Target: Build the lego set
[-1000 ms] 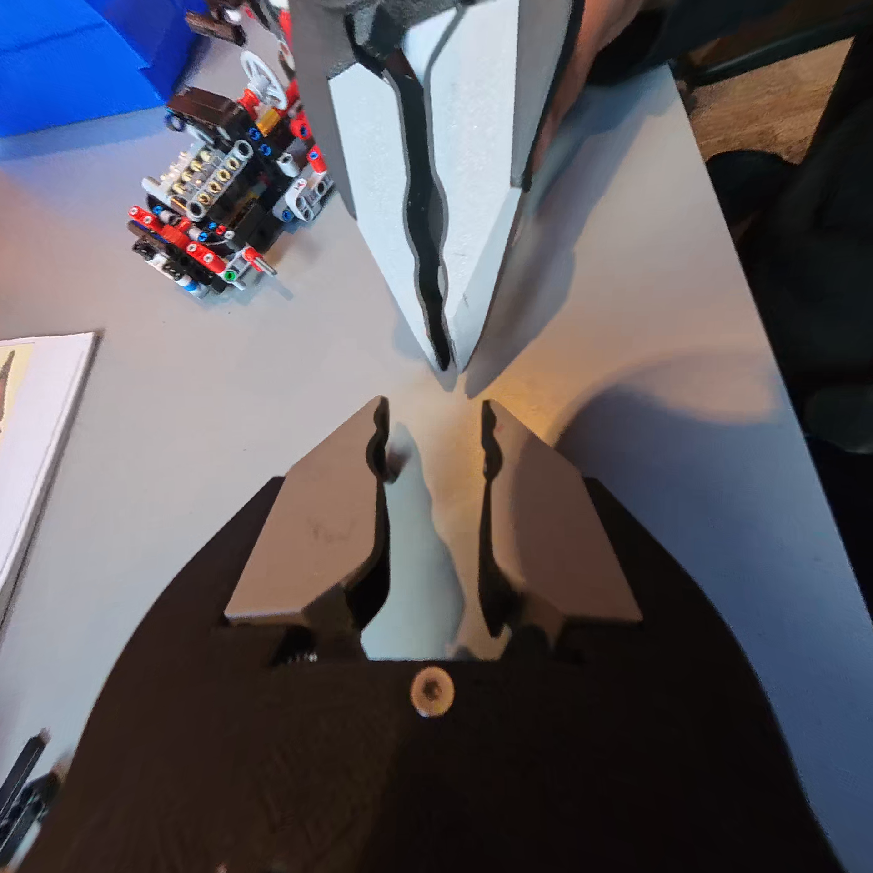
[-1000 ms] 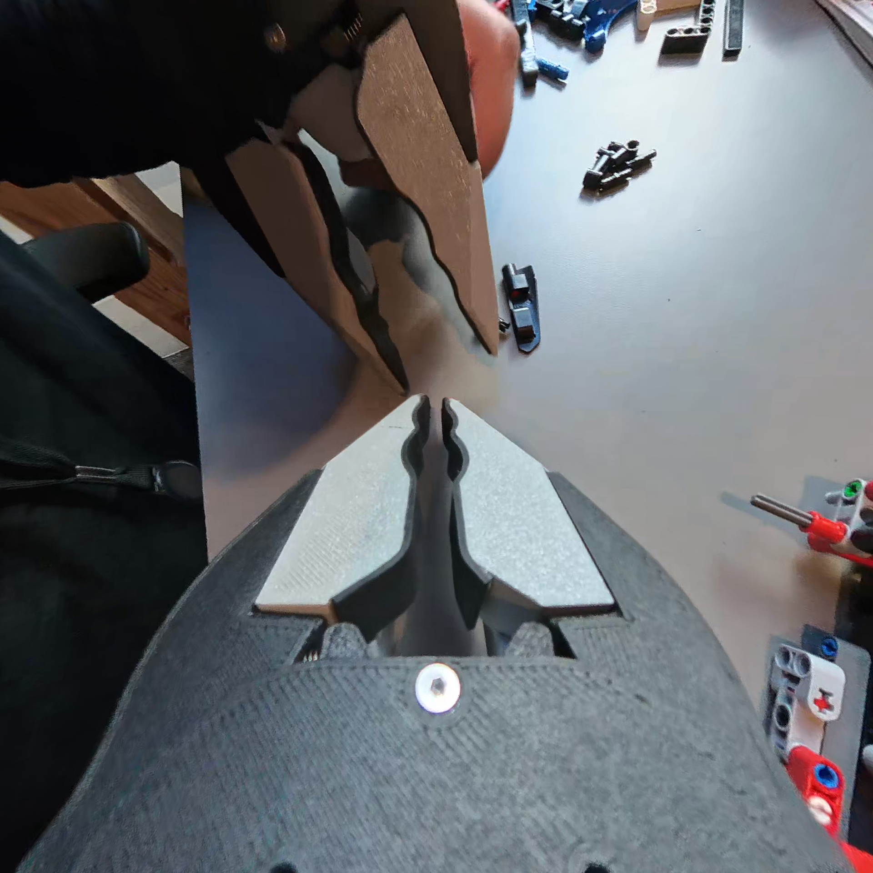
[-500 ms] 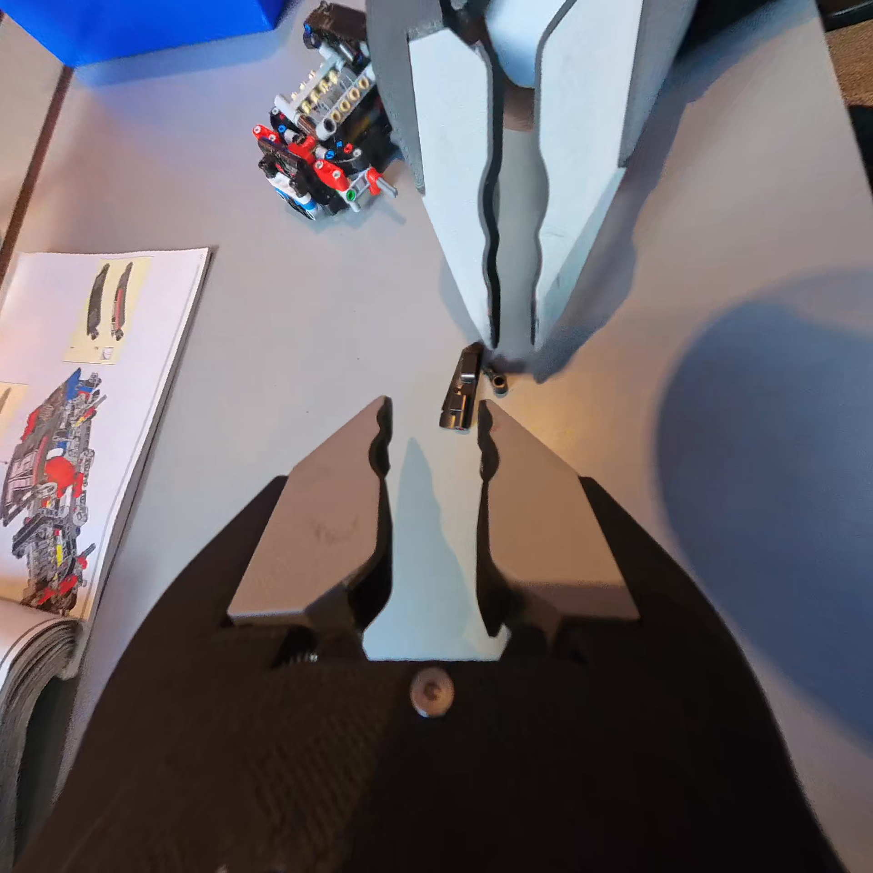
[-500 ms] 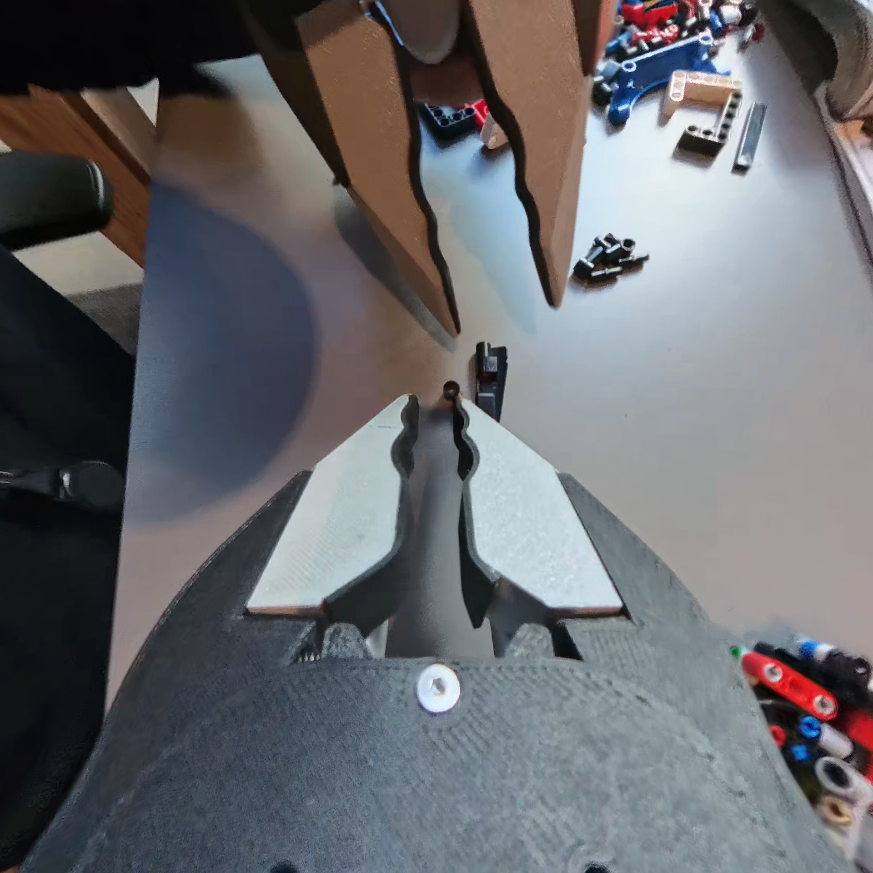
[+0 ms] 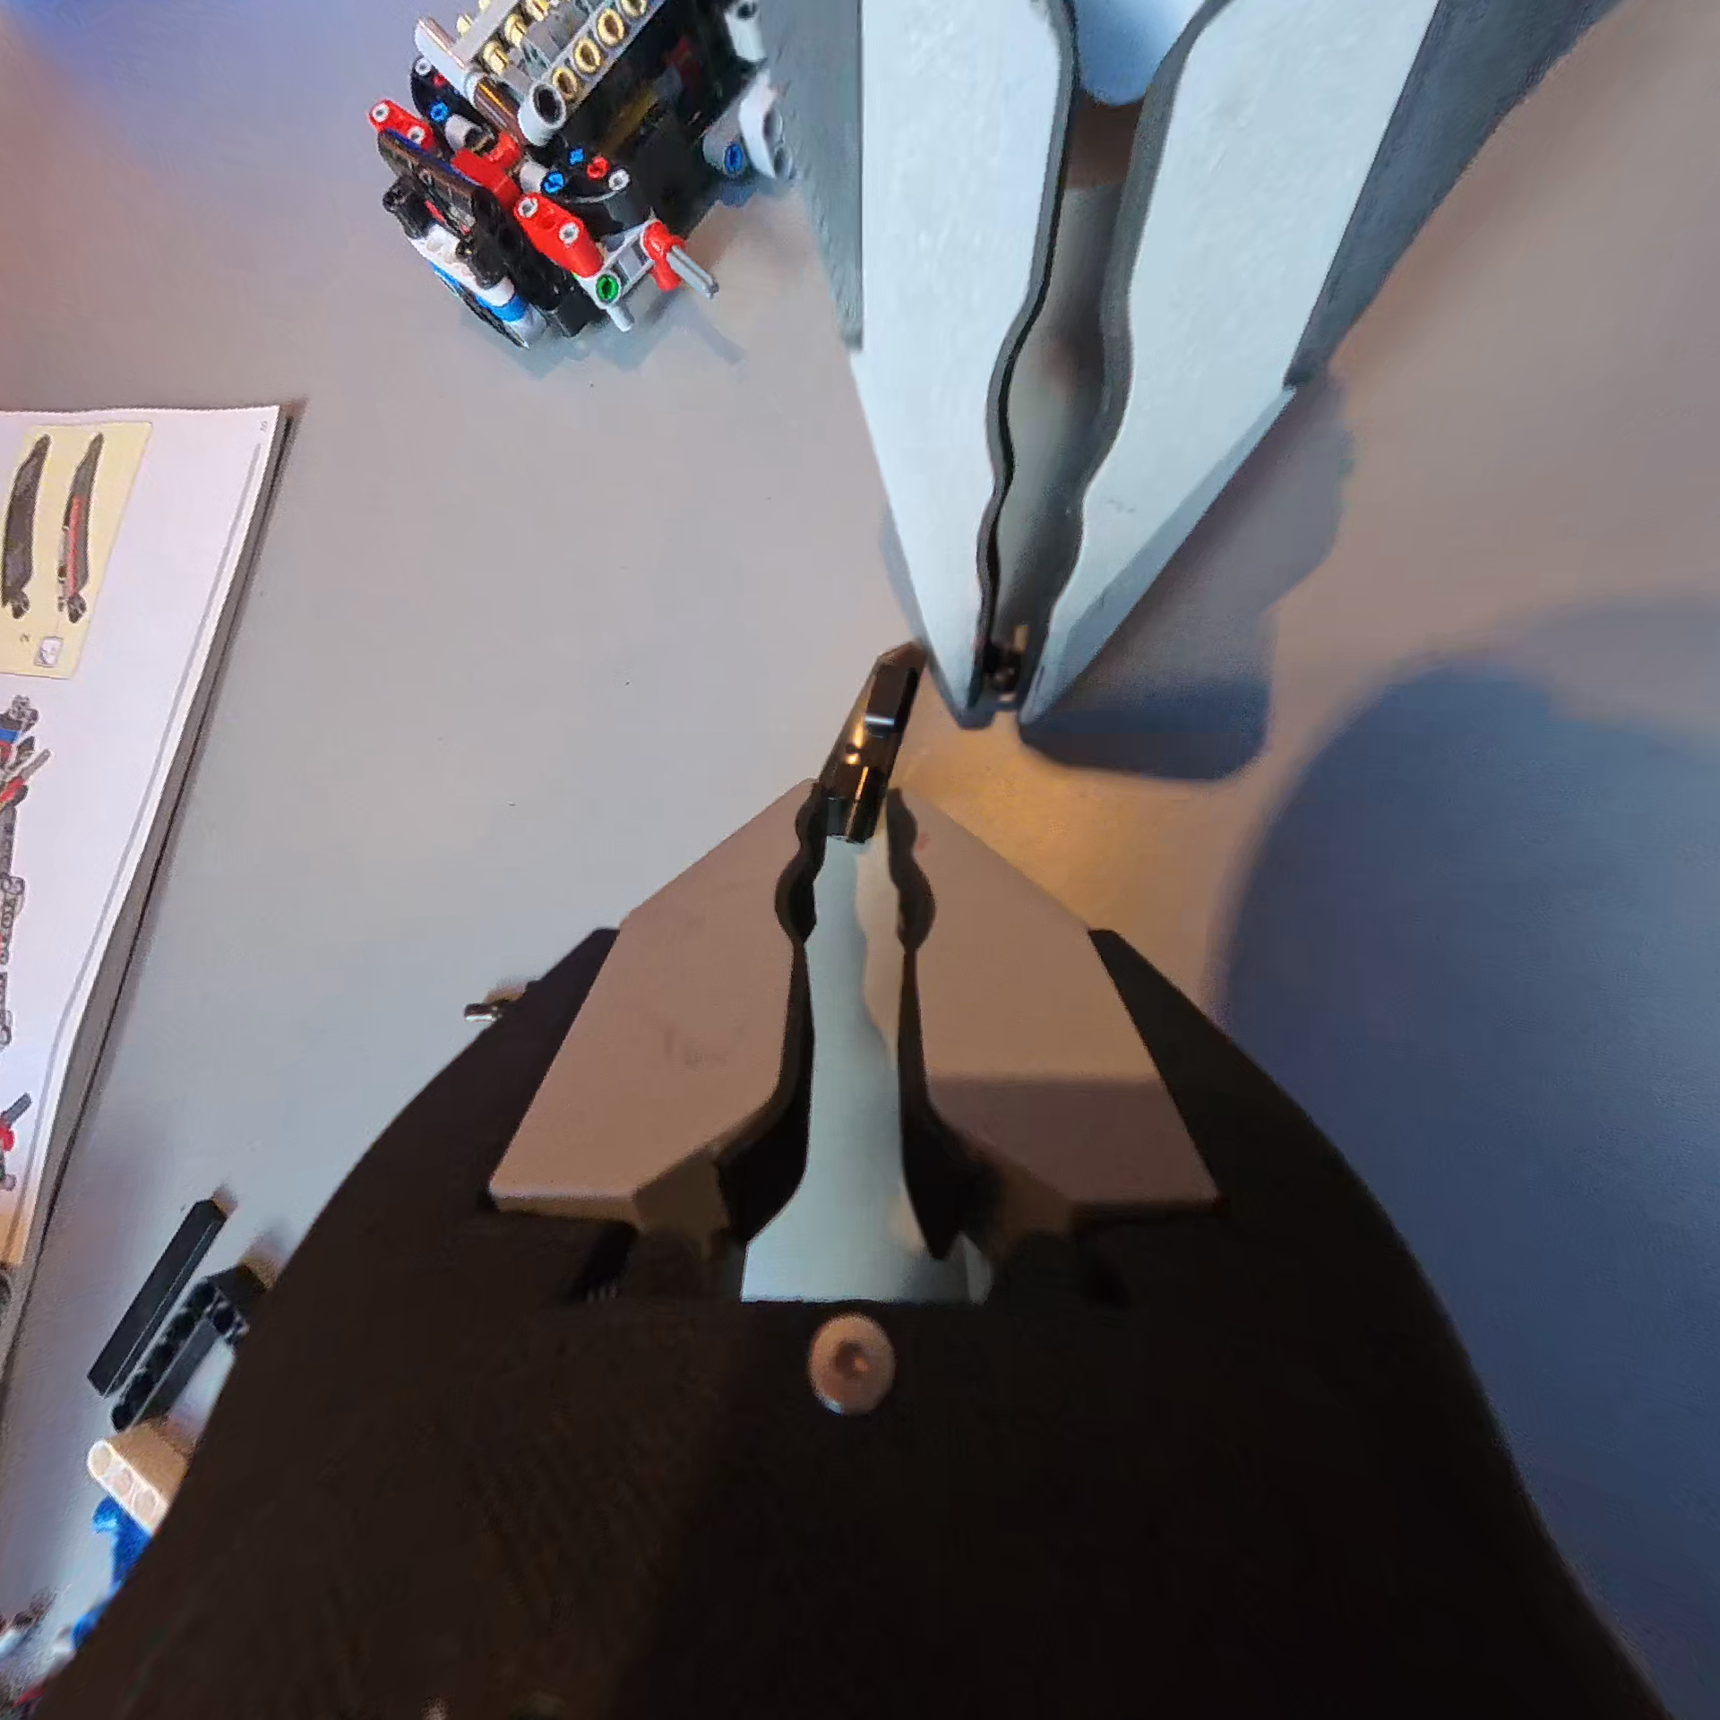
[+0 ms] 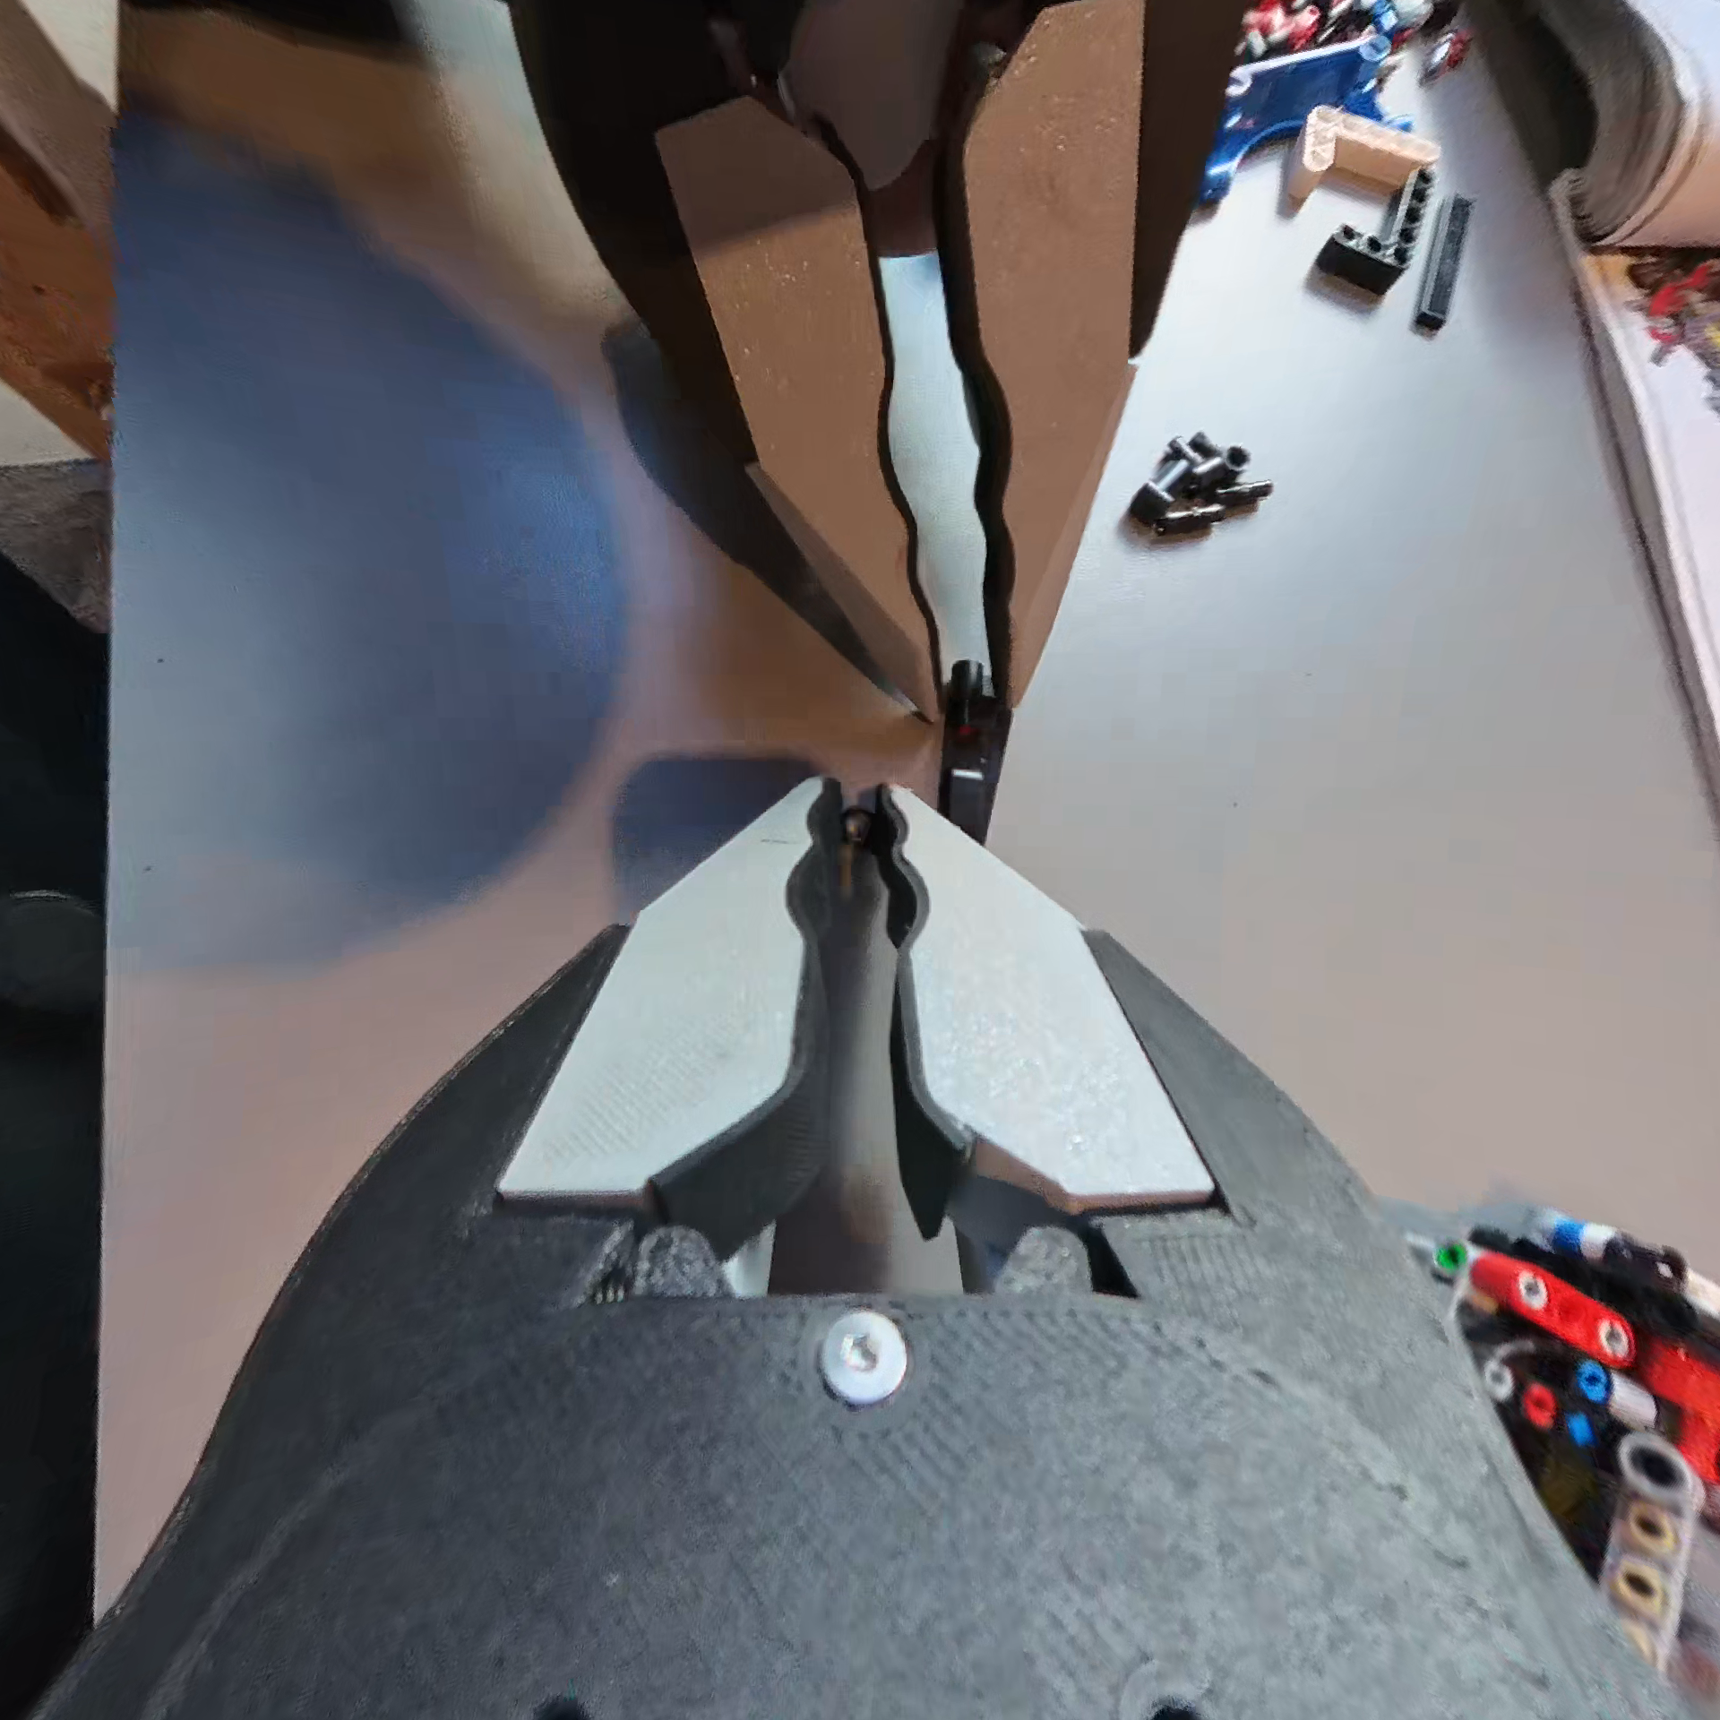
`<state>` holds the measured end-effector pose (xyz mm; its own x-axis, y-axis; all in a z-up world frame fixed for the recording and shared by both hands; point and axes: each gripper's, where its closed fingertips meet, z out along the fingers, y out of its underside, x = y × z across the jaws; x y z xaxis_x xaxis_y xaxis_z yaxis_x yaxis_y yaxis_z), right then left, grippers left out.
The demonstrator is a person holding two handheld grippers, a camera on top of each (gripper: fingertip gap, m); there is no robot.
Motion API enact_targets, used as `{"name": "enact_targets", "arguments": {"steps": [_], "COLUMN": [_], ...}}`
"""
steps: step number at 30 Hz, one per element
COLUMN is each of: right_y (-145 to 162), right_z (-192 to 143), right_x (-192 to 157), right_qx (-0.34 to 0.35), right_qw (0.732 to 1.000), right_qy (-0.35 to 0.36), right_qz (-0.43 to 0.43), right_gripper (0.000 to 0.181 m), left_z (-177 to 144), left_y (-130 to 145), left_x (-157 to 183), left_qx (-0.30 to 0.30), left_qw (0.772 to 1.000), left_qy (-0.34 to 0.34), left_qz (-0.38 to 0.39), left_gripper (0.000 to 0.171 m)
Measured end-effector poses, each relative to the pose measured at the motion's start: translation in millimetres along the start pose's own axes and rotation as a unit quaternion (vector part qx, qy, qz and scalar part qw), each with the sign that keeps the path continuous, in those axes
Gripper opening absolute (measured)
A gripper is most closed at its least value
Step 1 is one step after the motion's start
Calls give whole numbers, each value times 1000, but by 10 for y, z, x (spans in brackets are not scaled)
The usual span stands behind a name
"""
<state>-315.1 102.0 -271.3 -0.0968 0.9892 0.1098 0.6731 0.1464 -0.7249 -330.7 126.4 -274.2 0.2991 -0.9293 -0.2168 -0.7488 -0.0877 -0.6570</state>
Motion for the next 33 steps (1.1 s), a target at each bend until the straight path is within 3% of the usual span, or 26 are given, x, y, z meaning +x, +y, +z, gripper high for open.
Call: {"name": "enact_targets", "arguments": {"steps": [4,8,12,16,20,26,33], "right_y": [-137,-425,-555,-614,-619,-696,-696], "right_z": [-248,-554,-702,-823,-817,-722,-659], "right_x": [97,211,297,378,396,367,388], "right_qx": [90,222,313,380,392,388,391], "right_qw": [995,969,922,857,838,845,837], "right_qy": [47,27,-55,-141,-164,-162,-165], "right_qz": [17,104,222,317,342,329,345], "right_gripper": [4,4,3,2,2,2,2], "left_z": [-93,-200,-254,-278,-345,-343,-322], "left_y": [-94,-397,-642,-752,-840,-906,-863], "left_x": [-37,11,-77,-53,-86,14,-73], "left_qx": [25,106,175,206,240,270,272], "left_qw": [999,992,978,974,966,949,943], "left_qy": [-27,-56,-111,-87,-60,47,40], "left_qz": [4,32,17,-25,-76,-160,-190], "left_gripper": [24,19,15,16,14,18,14]}}
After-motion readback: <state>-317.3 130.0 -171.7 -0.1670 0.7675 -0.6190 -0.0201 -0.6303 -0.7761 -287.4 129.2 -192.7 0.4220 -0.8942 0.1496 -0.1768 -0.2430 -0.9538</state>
